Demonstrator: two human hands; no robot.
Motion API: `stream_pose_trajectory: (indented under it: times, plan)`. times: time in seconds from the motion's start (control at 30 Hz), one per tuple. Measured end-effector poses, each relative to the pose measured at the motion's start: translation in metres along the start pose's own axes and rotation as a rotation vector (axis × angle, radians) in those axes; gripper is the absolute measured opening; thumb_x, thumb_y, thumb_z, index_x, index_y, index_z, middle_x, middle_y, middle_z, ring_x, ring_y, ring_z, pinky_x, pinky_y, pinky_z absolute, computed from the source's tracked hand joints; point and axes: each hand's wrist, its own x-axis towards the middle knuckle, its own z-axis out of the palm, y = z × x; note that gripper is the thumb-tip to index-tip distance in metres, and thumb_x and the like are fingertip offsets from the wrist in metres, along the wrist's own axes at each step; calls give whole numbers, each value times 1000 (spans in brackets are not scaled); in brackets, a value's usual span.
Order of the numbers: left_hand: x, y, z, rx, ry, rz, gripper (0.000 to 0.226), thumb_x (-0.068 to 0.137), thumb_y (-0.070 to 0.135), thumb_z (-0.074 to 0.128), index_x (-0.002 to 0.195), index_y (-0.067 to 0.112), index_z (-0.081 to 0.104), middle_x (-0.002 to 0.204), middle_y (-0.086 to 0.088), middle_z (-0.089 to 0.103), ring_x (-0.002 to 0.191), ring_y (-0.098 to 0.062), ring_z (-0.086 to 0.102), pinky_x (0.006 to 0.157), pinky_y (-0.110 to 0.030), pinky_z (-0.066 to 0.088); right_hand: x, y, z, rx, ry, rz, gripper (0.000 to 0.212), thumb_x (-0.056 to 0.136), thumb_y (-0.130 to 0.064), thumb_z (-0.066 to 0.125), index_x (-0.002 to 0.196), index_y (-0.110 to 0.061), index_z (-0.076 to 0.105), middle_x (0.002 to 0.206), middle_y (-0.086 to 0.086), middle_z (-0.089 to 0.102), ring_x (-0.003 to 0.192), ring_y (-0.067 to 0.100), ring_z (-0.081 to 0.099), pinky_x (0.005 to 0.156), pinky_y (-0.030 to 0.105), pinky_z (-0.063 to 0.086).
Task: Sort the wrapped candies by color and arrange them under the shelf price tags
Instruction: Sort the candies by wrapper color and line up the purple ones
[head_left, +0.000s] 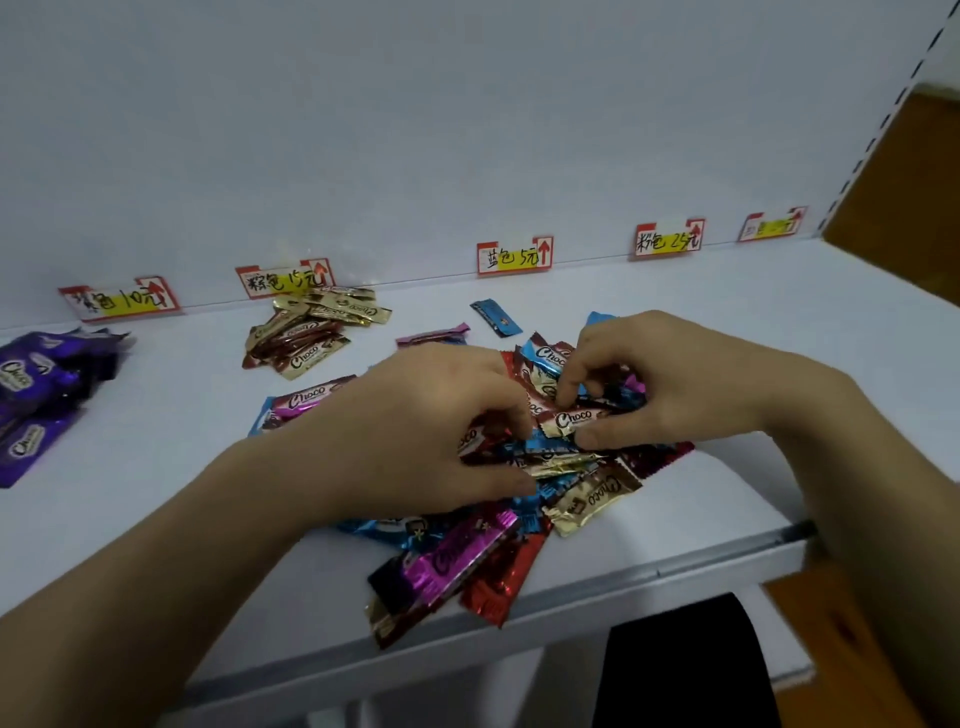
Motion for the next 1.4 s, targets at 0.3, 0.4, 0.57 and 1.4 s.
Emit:
stream_pose_trajectory:
  times: [0.3, 0.4, 0.57, 1.4]
  plan:
    - [0, 4, 8, 122, 102, 89, 24, 95, 35, 55, 95, 20, 74, 84, 6, 65, 76, -12, 59, 68, -34, 49, -3, -10, 2, 175, 130, 39, 19, 77, -39, 83, 87, -33, 69, 79, -13, 62, 78, 5, 59, 66, 27, 48]
    - [0, 1, 6, 38, 177, 13, 25, 98, 32, 51, 100, 18, 72, 86, 7, 67, 78, -9, 59, 71, -34, 50, 0, -14, 0, 299, 219, 33, 16, 75, -34, 85, 82, -27, 73, 72, -2, 62, 66, 11, 56, 61, 24, 45]
    - [-6, 0, -7, -198, 281, -180, 16, 96, 33, 64, 106, 27, 75, 83, 22, 69, 82, 4, 64, 70, -11, 48, 10, -22, -7, 611, 337, 145, 15, 82, -22, 80, 87, -11, 72, 66, -4, 62, 59, 5, 55, 55, 14, 44]
    - [-81, -140, -31, -362, 627, -991, 10, 94, 20, 68, 86, 24, 73, 73, 6, 71, 68, -5, 67, 57, -15, 44, 222, -87, 29, 509, 198, 301, 6, 94, -10, 68, 94, -9, 74, 72, 6, 71, 50, 6, 60, 48, 19, 45]
